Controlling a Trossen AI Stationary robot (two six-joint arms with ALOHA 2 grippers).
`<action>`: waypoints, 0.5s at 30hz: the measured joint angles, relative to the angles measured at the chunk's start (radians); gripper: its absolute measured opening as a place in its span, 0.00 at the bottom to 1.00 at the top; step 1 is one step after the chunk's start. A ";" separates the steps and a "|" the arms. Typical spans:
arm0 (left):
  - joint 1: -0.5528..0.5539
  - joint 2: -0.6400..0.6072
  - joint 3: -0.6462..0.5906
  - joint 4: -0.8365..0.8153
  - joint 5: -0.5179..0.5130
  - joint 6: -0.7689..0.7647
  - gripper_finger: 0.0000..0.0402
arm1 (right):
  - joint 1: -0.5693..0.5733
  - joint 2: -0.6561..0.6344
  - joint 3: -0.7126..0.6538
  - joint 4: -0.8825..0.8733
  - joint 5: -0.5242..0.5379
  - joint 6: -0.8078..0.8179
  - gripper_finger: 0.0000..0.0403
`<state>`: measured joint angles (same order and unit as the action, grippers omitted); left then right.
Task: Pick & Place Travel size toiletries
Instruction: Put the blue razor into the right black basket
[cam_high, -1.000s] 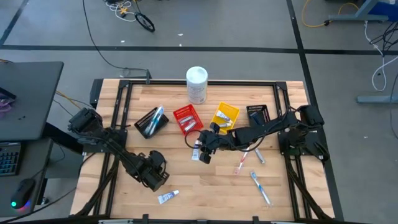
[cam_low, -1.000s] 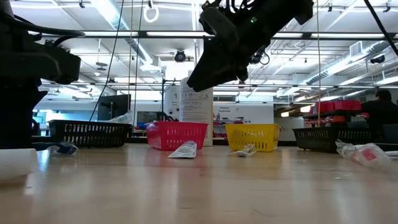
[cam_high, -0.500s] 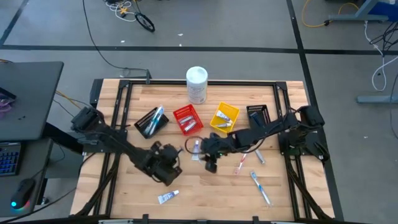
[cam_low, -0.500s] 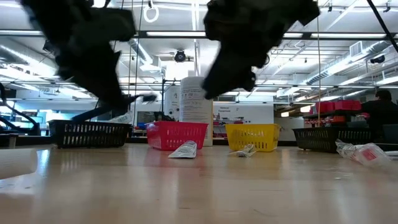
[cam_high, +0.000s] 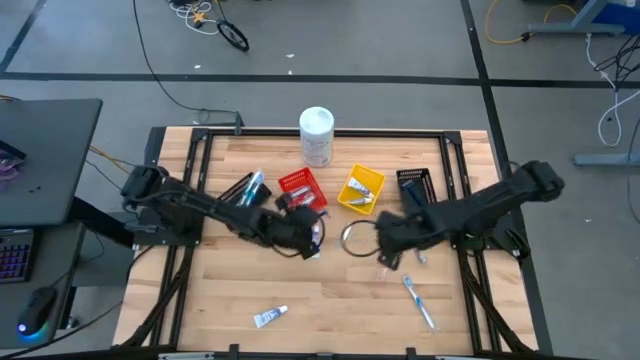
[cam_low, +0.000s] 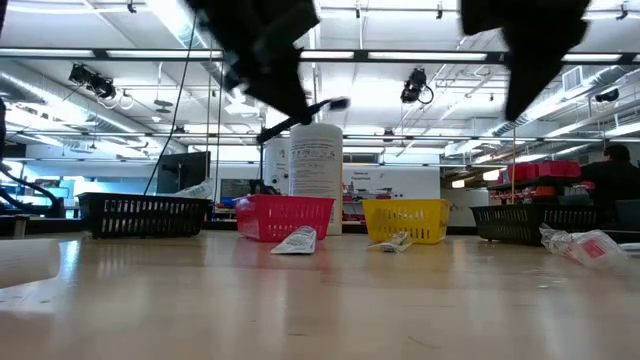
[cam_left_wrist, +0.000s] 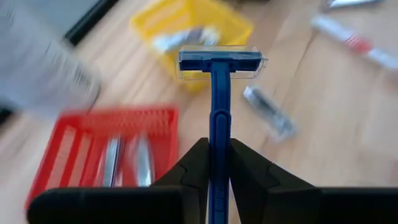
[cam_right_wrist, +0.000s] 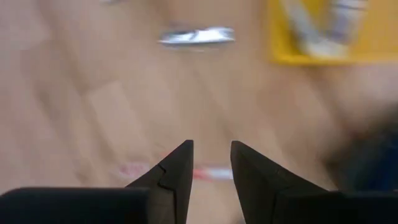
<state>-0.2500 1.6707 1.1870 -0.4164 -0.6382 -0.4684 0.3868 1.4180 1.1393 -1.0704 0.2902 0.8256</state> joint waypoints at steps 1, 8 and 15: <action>0.019 0.000 0.007 0.046 0.029 0.056 0.14 | 0.023 -0.025 0.000 -0.057 0.031 0.048 0.28; 0.175 -0.001 0.029 0.356 0.322 0.345 0.15 | 0.183 -0.142 -0.064 -0.193 0.269 0.198 0.28; 0.286 -0.001 0.001 0.562 0.527 0.450 0.14 | 0.196 -0.192 -0.317 0.323 0.414 0.058 0.28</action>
<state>0.0360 1.6696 1.1875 0.1456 -0.1109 -0.0181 0.5830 1.2263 0.8220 -0.7475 0.7041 0.8839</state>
